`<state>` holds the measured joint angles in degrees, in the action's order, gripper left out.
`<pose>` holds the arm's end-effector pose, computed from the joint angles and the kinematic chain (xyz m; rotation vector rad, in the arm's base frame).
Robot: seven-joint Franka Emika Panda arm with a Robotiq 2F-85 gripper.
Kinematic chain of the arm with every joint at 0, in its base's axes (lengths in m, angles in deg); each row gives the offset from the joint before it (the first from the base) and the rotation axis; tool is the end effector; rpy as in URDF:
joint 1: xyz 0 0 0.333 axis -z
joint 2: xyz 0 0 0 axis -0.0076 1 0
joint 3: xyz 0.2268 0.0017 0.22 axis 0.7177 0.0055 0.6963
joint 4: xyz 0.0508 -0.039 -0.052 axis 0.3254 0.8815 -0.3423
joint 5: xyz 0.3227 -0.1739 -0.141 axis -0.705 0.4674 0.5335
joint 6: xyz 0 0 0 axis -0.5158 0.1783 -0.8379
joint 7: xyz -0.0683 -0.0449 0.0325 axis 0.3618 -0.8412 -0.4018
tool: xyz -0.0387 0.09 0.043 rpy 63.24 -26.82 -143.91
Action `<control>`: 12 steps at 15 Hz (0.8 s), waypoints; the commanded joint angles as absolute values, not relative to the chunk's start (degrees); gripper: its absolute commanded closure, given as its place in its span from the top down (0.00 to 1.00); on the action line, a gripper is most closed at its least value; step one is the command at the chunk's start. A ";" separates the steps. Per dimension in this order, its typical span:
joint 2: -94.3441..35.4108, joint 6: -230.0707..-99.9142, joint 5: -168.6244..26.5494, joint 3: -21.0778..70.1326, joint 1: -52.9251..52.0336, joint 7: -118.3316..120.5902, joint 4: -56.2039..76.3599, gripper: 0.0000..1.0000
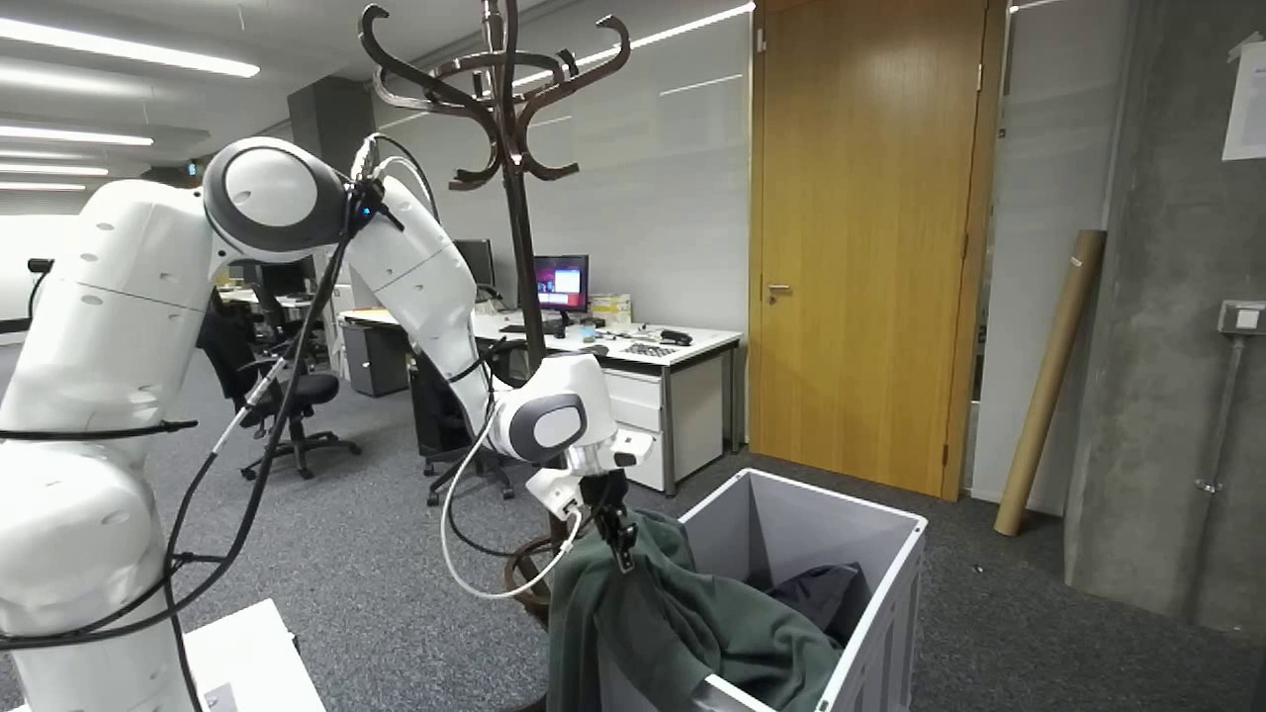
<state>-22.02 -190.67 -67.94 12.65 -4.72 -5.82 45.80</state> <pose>0.5510 -0.1008 0.2028 2.9569 -0.3870 0.2315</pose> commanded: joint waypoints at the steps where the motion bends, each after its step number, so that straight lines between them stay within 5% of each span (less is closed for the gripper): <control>1: -27.43 -192.24 -65.91 9.34 -4.75 -11.99 45.88 0.02; 12: -24.93 -188.70 -67.42 6.53 -2.47 -24.87 28.44 0.02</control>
